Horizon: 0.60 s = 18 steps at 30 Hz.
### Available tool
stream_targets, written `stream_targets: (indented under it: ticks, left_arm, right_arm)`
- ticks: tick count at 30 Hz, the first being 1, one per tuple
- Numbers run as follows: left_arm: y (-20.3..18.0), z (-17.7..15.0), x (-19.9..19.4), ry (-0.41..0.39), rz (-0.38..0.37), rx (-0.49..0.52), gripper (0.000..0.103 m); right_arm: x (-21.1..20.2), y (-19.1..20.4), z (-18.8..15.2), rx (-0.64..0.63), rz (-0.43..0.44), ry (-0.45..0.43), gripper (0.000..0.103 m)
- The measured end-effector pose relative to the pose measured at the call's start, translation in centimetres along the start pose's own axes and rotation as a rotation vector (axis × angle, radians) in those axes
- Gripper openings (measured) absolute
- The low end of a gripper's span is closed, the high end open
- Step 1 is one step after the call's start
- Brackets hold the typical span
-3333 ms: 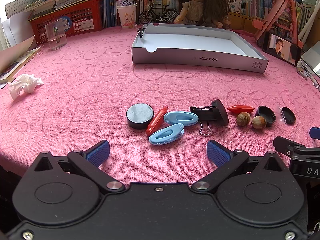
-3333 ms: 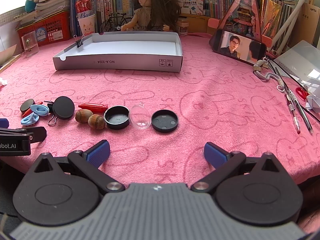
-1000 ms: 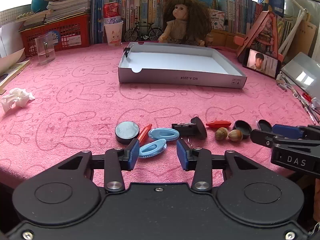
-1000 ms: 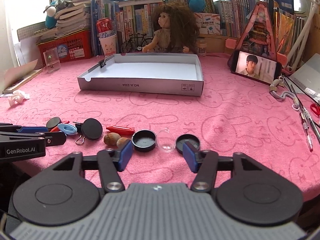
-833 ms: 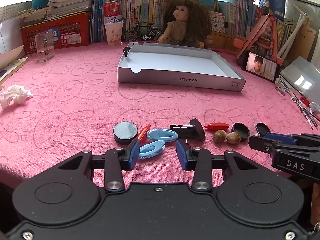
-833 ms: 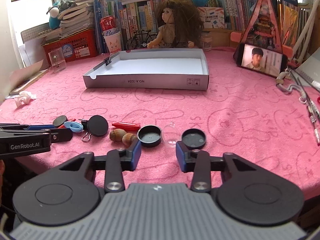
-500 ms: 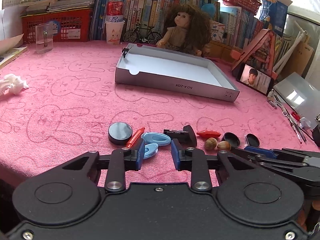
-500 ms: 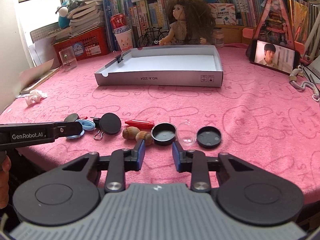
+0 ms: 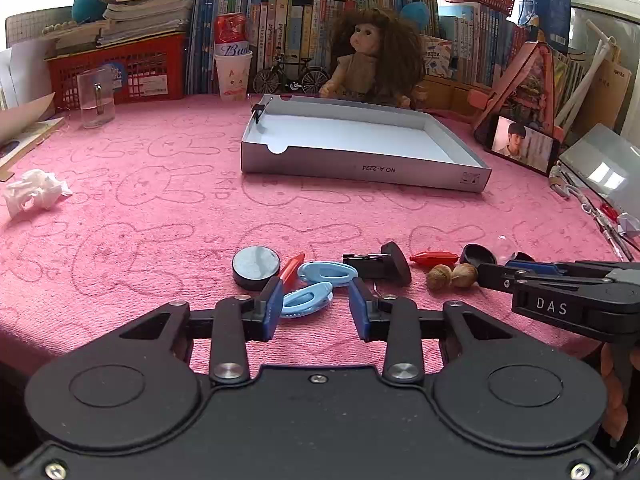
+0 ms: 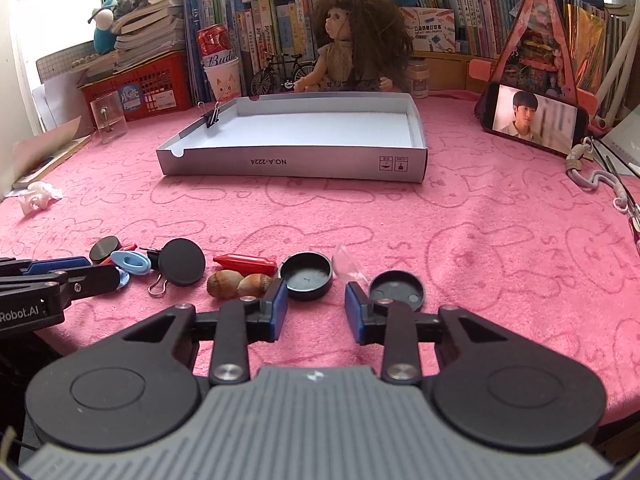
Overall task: Organize rigid objects
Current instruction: 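Grasp the light blue oval clip with left gripper while right gripper grasps a black round lid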
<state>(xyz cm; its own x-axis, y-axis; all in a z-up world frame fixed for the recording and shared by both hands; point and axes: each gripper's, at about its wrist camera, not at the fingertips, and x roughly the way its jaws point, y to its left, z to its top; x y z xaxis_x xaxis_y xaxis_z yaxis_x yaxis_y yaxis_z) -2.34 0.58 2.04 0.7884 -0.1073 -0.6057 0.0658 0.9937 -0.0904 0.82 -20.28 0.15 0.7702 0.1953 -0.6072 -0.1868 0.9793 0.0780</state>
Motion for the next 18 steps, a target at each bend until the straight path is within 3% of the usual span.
stream_targets:
  ticks: [7, 14, 15, 18]
  left_arm:
    - [-0.3, -0.3, -0.3, -0.031, 0.032, 0.004, 0.04]
    - [-0.1, -0.6, 0.2, -0.012, 0.045, -0.04, 0.047]
    - [-0.2, -0.6, 0.4, -0.007, 0.051, -0.041, 0.047]
    - [-0.2, -0.7, 0.9, 0.01, 0.066, -0.056, 0.046]
  right_arm:
    - [0.8, 0.5, 0.3, -0.02, -0.012, -0.019, 0.064]
    - [1.3, 0.9, 0.2, -0.031, -0.027, -0.044, 0.065]
    - [1.3, 1.0, 0.1, -0.033, -0.028, -0.047, 0.064]
    - [1.1, 0.9, -0.1, -0.033, -0.026, -0.061, 0.042]
